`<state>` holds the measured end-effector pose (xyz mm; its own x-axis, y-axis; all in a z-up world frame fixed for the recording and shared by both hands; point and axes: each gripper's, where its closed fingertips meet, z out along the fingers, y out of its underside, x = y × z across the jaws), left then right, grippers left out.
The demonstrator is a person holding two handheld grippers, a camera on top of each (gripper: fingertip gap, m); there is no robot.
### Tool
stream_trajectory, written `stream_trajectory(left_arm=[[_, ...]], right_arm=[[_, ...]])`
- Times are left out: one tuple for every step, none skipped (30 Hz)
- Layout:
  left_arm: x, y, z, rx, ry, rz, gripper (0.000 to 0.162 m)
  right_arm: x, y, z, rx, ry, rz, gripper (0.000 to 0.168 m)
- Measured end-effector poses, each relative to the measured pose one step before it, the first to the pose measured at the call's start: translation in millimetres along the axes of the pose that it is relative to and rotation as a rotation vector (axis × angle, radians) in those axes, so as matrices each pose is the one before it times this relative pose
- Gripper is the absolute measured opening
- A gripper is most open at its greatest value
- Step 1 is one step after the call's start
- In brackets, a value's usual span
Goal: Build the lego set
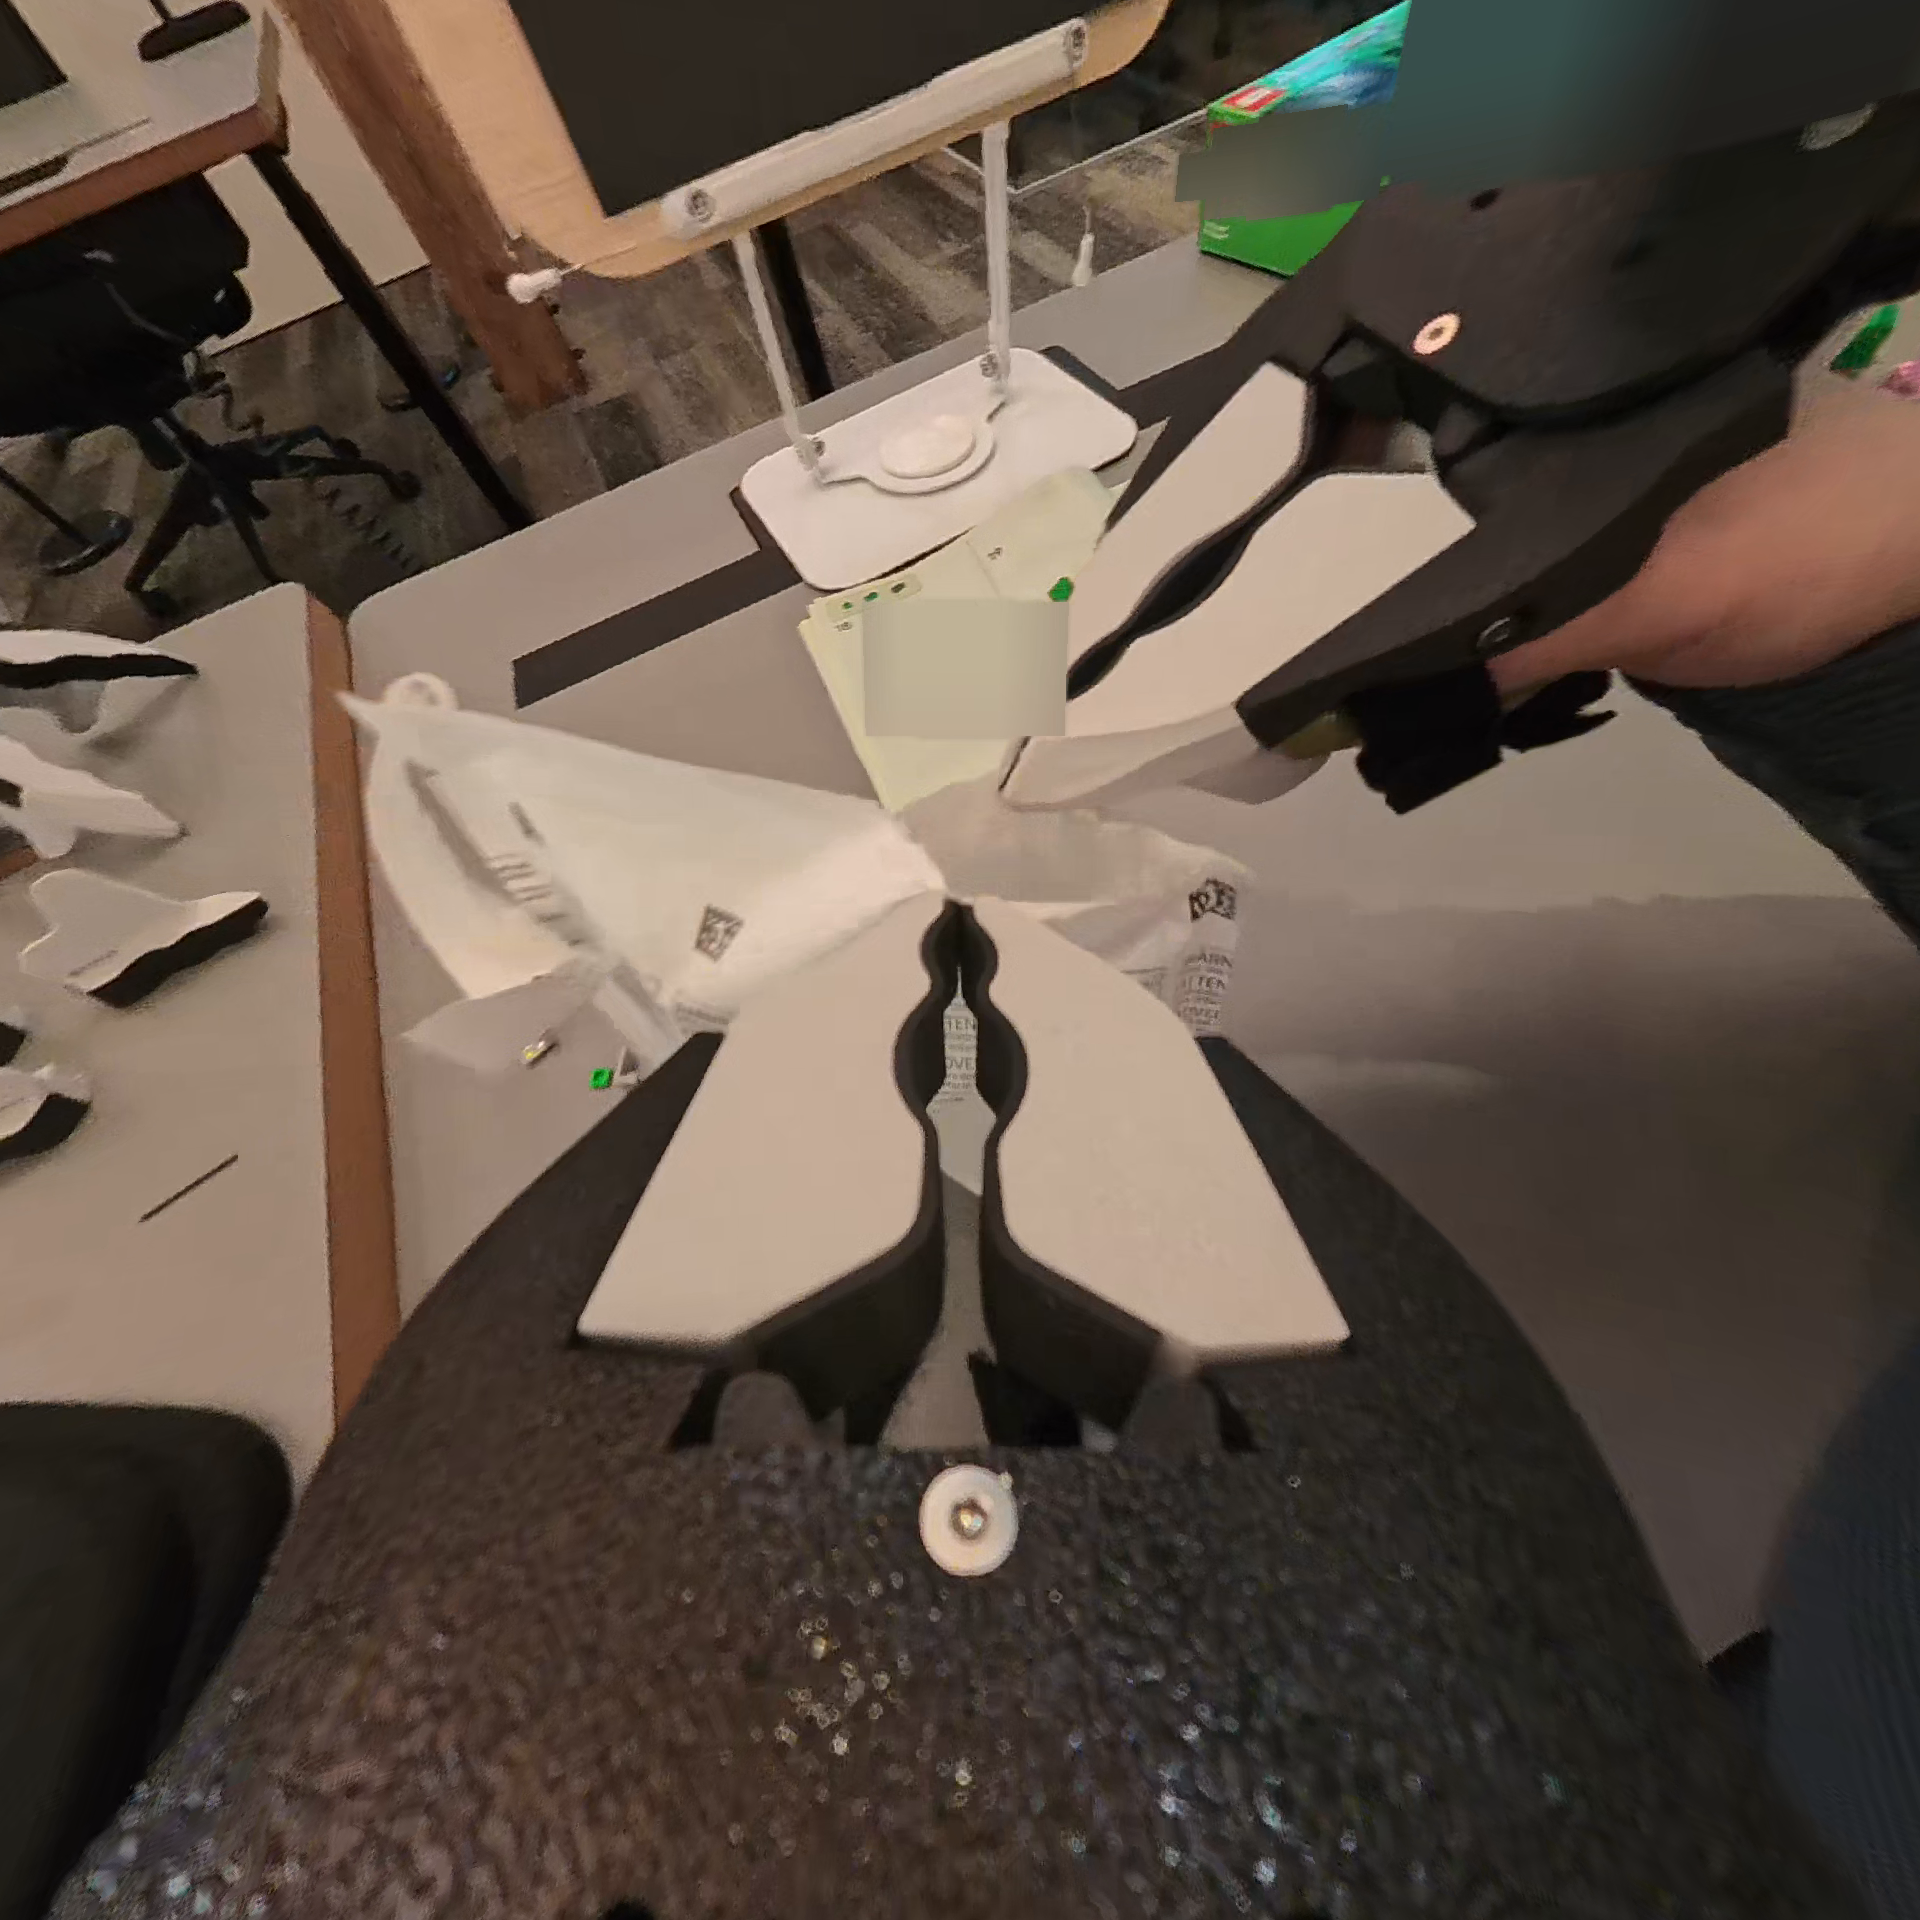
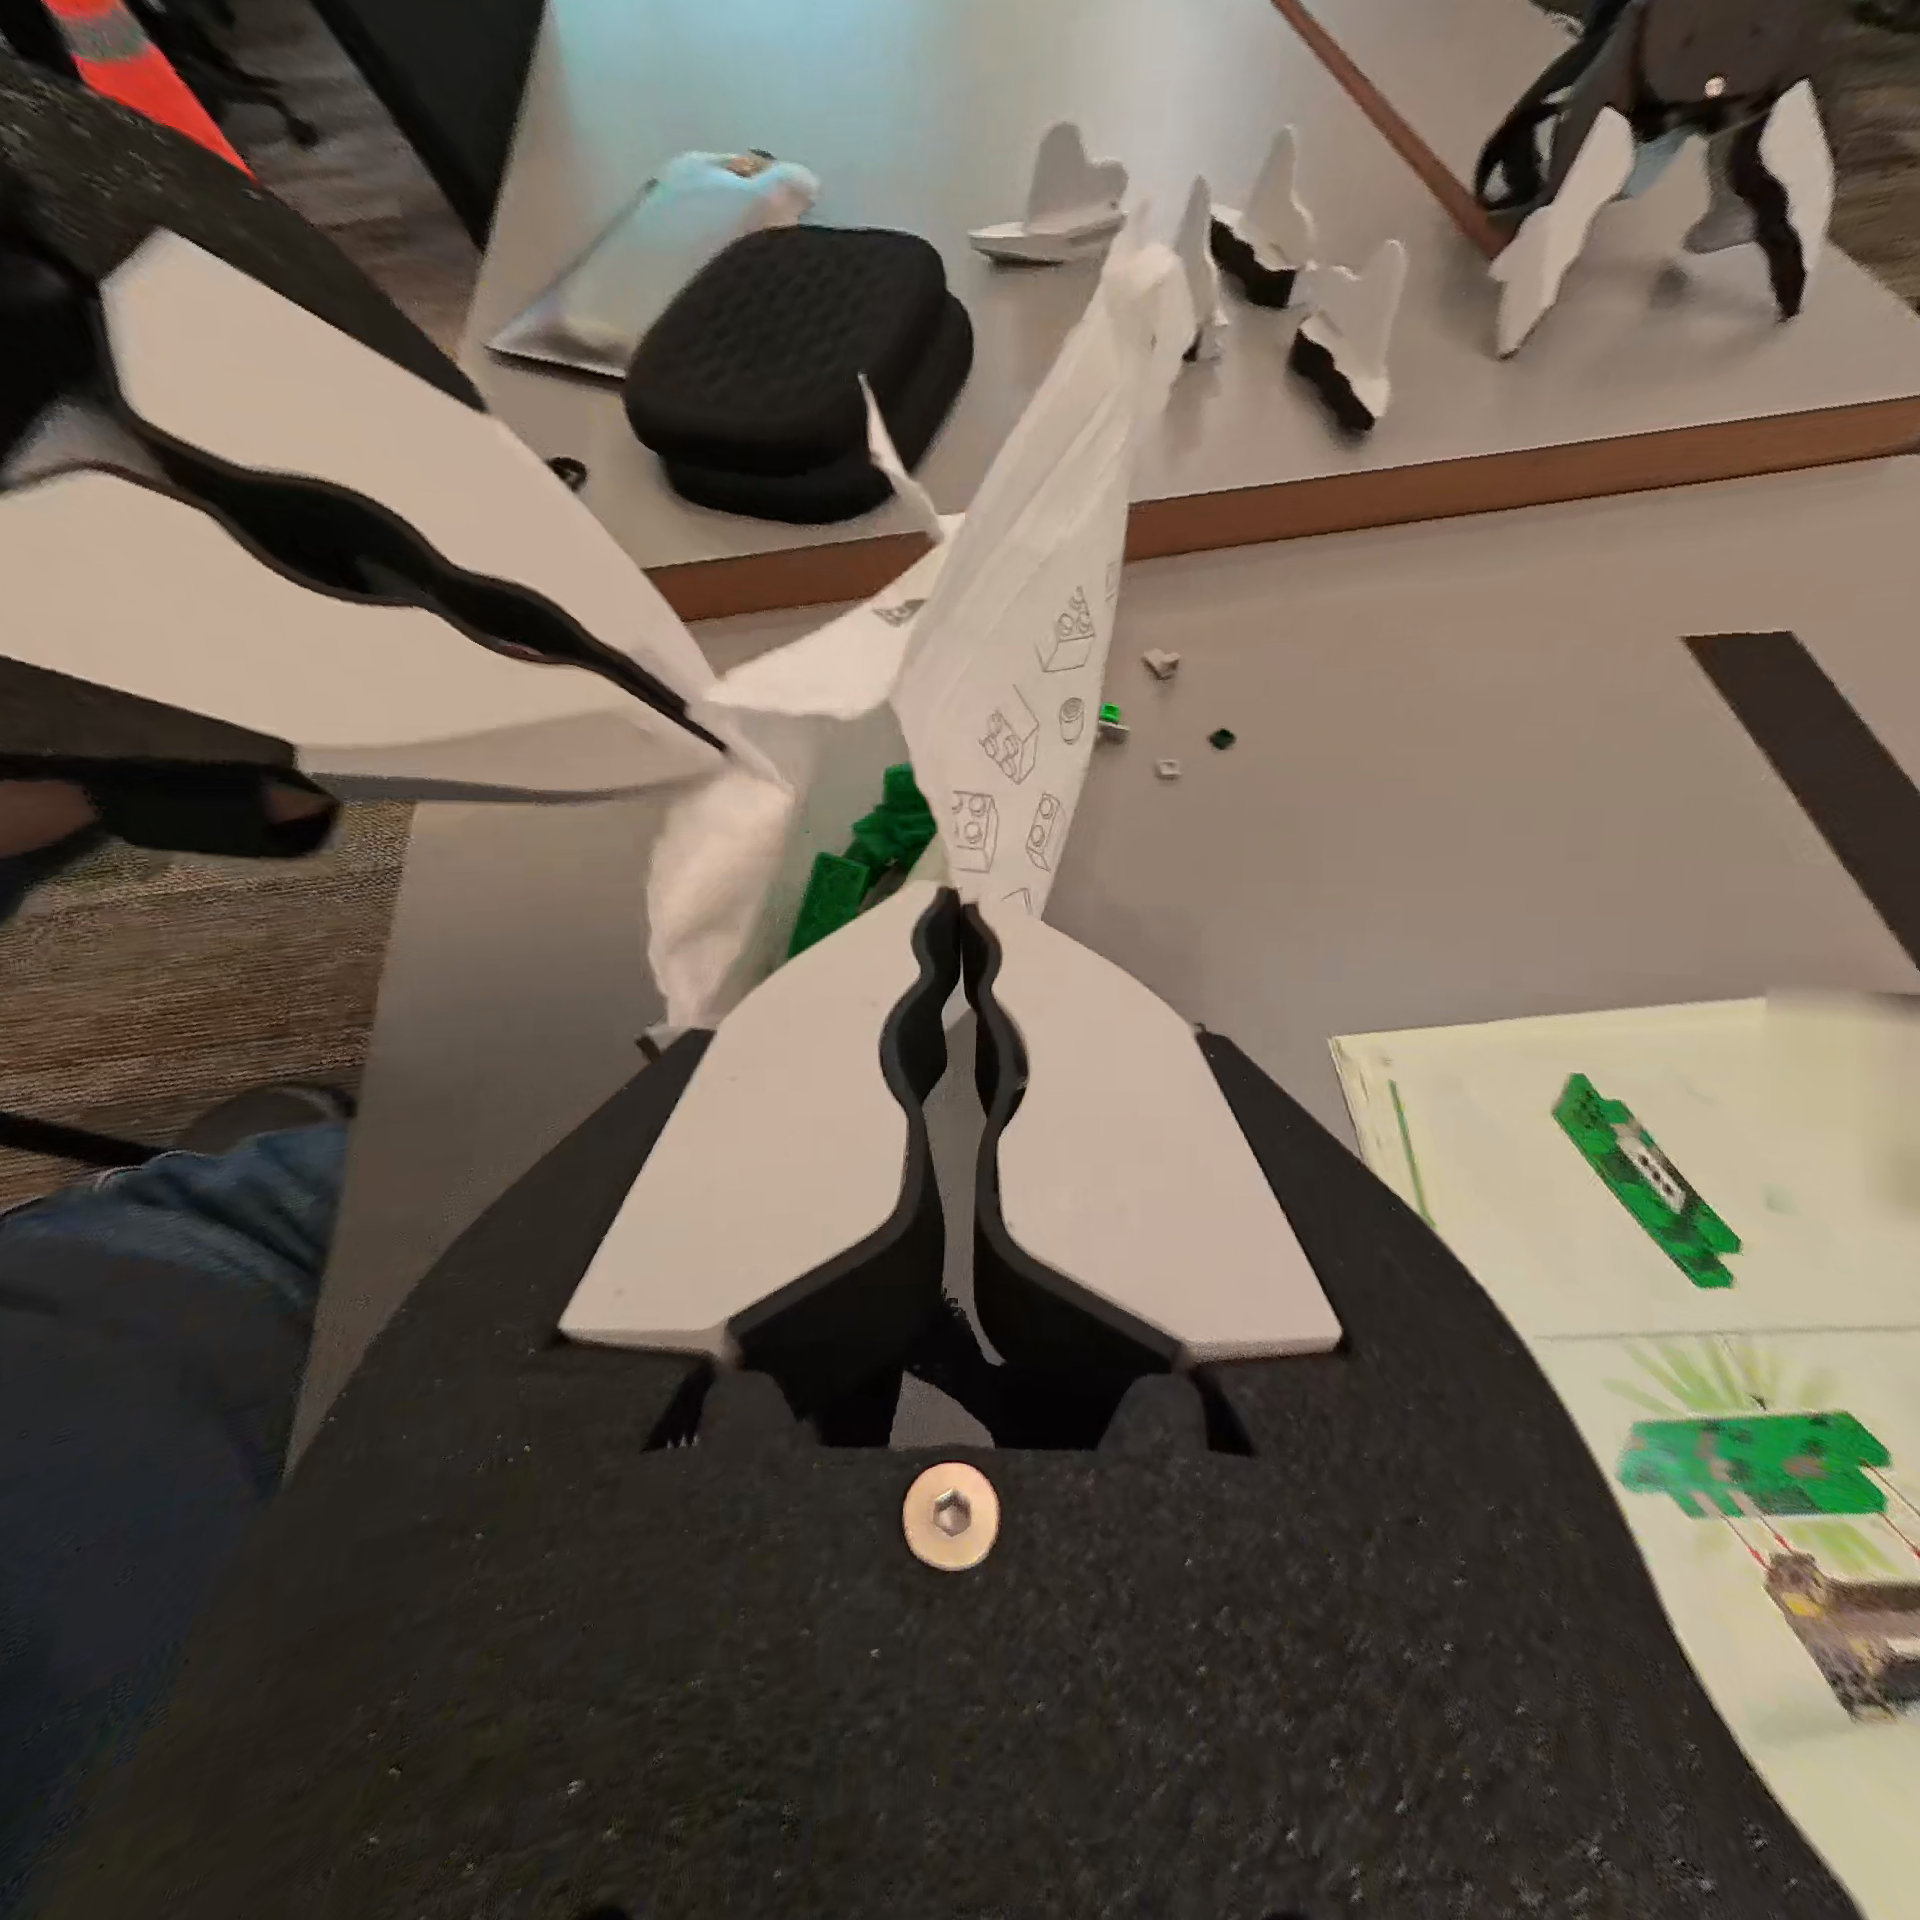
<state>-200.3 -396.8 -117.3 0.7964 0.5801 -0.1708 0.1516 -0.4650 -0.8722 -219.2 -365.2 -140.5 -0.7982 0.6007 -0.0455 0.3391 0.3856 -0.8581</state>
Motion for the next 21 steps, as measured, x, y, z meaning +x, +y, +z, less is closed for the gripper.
stream_trajectory(left_arm=[[-3.0,1.89,-2.78,-0.0075,-0.0115,-0.0097,0.0],[-3.06,2.65,-2.31,-0.0092,-0.0108,-0.0107,0.0],[-2.77,3.03,-2.03,-0.0082,-0.0087,-0.0129,0.0],[-2.16,2.81,-1.92,-0.0053,-0.004,-0.0141,0.0],[-1.68,2.82,-1.8,-0.0045,-0.0024,-0.0129,0.0],[-1.14,2.85,-1.56,-0.0035,-0.0012,-0.0104,0.0],[-0.39,2.39,-1.03,-0.0003,0.0006,-0.0092,0.0],[-0.21,1.4,-0.59,0.0025,0.0006,-0.0104,0.0],[-0.02,0.2,-0.45,0.0038,0.0007,-0.006,0.0],[0.5,-1.22,-0.43,0.0033,0.0032,0.0005,0.0],[0.9,-2.5,0.1,0.0037,0.0035,-0.0009,0.0],[1.11,-2.65,0.71,0.0005,0.0035,-0.0031,0.0],[0.56,-2.59,0.9,-0.0021,0.0009,-0.0056,0.001],[-1.03,-3.52,0.22,0.0006,-0.0084,-0.0128,0.008],[-2.2,-4.48,-0.29,0.0051,-0.0129,-0.0172,0.024],[-0.68,-5.48,-0.42,0.0105,0.0012,-0.0173,0.034],[1.17,-5.75,0.4,0.012,0.0161,-0.018,0.038],[1.63,-4.6,2.11,0.0021,0.0192,-0.0217,0.042],[-0.1,-1.29,4.02,-0.0225,0.0084,-0.0183,0.045],[-3.15,3.33,5.3,-0.0547,-0.014,-0.0073,0.05],[-4.73,7.37,5.87,-0.0808,-0.0264,0.0004,0.051]], right_arm=[[2.61,0.61,0.38,0.001,0.0053,0.0065,0.0],[2.2,1.09,0.58,-0.0017,0.0046,0.0067,0.0],[2.07,1.4,0.67,-0.0055,0.0065,0.0006,0.0],[1.62,1.0,0.54,-0.0024,0.0051,-0.0013,0.0],[0.67,0.66,0.25,0.0004,-0.0039,0.0055,0.0],[1.21,0.87,0.37,-0.002,-0.0021,0.0089,0.0],[0.4,0.38,0.6,0.0012,-0.0043,0.0035,0.0],[-1.28,-0.05,0.76,0.0004,-0.009,0.004,0.0],[-1.78,-0.77,0.53,0.0026,-0.0047,-0.004,0.0],[-2.54,-1.61,-0.29,0.0067,-0.0069,-0.0106,0.0],[-2.77,-2.46,-0.89,0.0107,-0.0092,-0.0076,0.0],[-3.61,-2.48,-0.69,0.0112,-0.0117,-0.0082,0.0],[-1.89,-0.92,0.02,0.001,0.0031,-0.01,0.0],[-0.81,-0.4,0.09,-0.0032,0.0097,-0.0162,0.0],[-1.44,-0.52,-0.04,-0.0018,0.0029,-0.012,0.0],[-1.33,-0.51,0.02,-0.0003,0.0004,-0.0063,0.0],[-1.32,-0.47,0.43,0.0003,-0.0007,-0.0056,0.0],[-0.87,-0.65,0.53,0.0016,0.0027,-0.0057,0.0],[-0.57,-0.45,0.47,-0.0005,0.0044,-0.0044,0.0],[-0.77,-0.45,0.26,-0.0005,0.0038,-0.0062,0.0],[-0.26,-0.17,0.2,-0.0008,0.0048,-0.0049,0.0]])
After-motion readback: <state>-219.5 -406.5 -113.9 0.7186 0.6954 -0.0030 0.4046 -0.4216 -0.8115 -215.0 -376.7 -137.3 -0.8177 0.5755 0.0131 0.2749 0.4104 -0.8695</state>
